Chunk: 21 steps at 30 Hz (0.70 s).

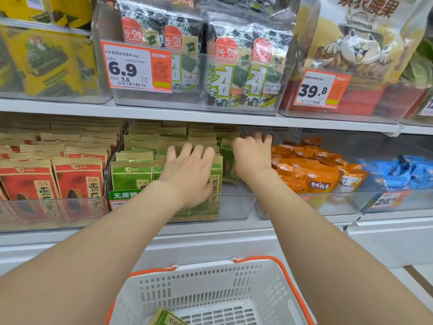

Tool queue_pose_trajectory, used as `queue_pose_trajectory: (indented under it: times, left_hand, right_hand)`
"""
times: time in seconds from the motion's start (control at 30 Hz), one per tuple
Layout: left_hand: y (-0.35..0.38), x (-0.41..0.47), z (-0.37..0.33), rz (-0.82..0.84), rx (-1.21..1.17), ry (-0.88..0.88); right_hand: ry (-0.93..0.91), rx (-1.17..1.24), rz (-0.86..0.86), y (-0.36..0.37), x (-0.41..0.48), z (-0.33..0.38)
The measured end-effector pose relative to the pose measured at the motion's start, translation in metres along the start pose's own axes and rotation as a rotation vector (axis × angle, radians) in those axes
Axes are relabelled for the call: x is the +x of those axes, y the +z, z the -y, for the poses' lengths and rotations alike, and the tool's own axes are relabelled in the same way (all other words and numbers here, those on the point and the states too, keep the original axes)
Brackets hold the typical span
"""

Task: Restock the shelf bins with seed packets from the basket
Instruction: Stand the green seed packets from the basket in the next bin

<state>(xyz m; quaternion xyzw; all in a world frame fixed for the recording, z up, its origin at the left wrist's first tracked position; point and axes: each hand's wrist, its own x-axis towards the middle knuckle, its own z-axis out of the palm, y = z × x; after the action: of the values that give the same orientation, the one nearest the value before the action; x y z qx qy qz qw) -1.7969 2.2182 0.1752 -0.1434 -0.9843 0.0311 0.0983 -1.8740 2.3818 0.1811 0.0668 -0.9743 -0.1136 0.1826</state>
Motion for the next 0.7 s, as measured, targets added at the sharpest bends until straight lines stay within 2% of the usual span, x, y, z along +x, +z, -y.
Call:
queue_pose_trajectory:
  times: [0.07,0.17,0.3,0.5,0.7]
  left_hand:
    - [0.005,0.002,0.004,-0.029,-0.003,0.001]
    - [0.006,0.004,0.007,-0.022,-0.025,0.014]
    - [0.007,0.005,0.010,-0.025,-0.033,0.030]
    - [0.006,0.006,0.008,-0.024,-0.036,0.028]
    - [0.004,0.003,0.007,-0.025,-0.059,0.032]
  right_hand:
    - [0.019,0.021,-0.018,0.007,0.008,0.004]
    - [0.026,0.042,-0.136,0.019,0.012,0.007]
    - [0.011,-0.032,-0.203,0.020,0.013,0.011]
    - [-0.279,-0.144,-0.073,0.026,0.003,0.007]
    - [-0.371,-0.154,-0.004,0.029,-0.005,0.000]
